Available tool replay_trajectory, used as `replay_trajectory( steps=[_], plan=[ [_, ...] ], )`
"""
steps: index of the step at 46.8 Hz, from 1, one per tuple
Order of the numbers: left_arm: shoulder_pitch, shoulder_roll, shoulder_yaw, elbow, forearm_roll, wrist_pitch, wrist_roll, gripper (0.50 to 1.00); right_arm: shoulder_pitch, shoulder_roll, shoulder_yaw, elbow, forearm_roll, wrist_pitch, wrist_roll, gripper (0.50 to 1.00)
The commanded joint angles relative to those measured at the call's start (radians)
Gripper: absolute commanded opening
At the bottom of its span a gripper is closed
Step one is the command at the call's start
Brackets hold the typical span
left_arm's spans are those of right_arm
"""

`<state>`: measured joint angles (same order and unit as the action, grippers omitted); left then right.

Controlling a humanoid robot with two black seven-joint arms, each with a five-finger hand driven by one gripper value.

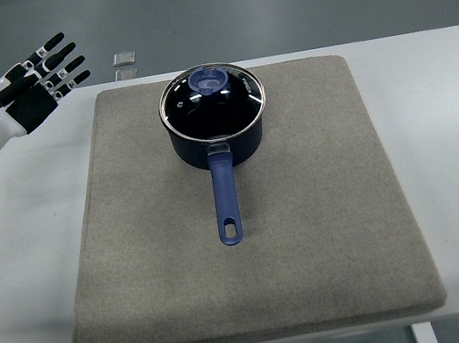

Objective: Open pot lid and place left with left hand
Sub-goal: 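Raise the left hand and move it toward the saucepan lid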

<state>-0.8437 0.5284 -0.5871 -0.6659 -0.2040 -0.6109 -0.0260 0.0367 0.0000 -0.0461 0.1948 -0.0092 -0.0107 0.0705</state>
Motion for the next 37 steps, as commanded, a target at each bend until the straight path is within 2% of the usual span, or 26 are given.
replay_trajectory(
  steps=[1,37],
  plan=[
    [-0.002,-0.016,0.001,-0.001,0.003,0.000,0.001,0.992,0.000,0.000,0.000,0.000,0.000,0.000,0.000,0.917],
    [-0.025,-0.007,0.000,0.012,0.073,0.000,-0.017,0.992,0.000,0.000,0.000,0.000,0.000,0.000,0.000,0.917]
  ],
)
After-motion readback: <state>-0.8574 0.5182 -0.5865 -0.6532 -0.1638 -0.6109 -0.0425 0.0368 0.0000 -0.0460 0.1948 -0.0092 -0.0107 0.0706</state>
